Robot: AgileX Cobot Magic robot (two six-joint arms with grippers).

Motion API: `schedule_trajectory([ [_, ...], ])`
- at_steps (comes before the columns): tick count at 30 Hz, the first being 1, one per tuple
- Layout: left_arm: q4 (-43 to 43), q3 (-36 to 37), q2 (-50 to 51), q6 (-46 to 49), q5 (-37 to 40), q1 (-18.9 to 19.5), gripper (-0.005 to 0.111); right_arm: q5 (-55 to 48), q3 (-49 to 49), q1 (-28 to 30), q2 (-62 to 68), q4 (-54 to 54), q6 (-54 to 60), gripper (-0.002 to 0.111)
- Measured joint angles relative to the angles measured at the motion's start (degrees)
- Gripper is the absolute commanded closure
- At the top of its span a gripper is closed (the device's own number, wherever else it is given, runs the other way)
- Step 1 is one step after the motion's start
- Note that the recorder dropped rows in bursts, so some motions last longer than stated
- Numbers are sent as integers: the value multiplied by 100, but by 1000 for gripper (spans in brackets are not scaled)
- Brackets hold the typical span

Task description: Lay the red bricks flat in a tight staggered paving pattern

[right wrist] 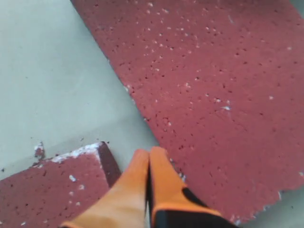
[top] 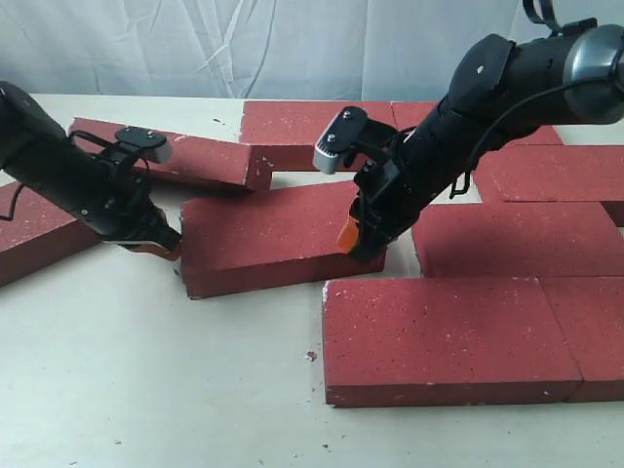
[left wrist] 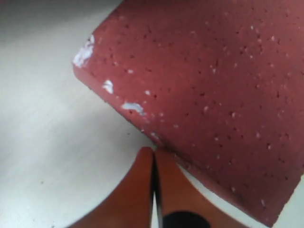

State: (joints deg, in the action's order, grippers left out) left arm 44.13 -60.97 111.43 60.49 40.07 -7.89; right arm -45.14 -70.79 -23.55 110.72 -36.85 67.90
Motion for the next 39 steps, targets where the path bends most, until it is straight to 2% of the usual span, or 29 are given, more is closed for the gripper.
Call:
schedule_trajectory([
  [7, 87, -111, 9, 0, -71, -235, 107, 855, 0, 0, 215, -27, 51, 109],
  [16, 311, -111, 209, -8, -189, -235, 107, 2691, 0, 0, 334, 220, -676, 109],
  [18, 340, -213, 221, -8, -64, -235, 107, 2750, 0, 0, 311, 220, -806, 109],
  [20, 317, -360, 206, -47, 312, -235, 107, 2555, 0, 0, 202, 254, -861, 109],
  [22, 160, -546, -49, -113, 1346, -235, 107, 2163, 9, 0, -53, 370, -921, 109],
  [26, -580, -642, -679, -279, 2150, -235, 107, 1906, 9, 0, -341, 393, -1073, 109],
  [29, -1319, -653, -1185, -597, 1823, -235, 107, 1892, 9, 0, -367, 393, -1096, 109],
  [31, -1687, -666, -1478, -657, 842, -235, 107, 1878, 9, 0, -367, 393, -1114, 109],
  [33, -1967, -708, -1623, -673, -163, -235, 100, 1864, 9, 0, -357, 393, -1114, 109],
  [35, -2078, -722, -1648, -426, -656, -235, 84, 1864, 9, 0, -319, 393, -1128, 109],
  [39, -2101, -722, -1648, 169, -877, -235, 28, 1940, 9, 0, -242, 381, -1128, 109],
])
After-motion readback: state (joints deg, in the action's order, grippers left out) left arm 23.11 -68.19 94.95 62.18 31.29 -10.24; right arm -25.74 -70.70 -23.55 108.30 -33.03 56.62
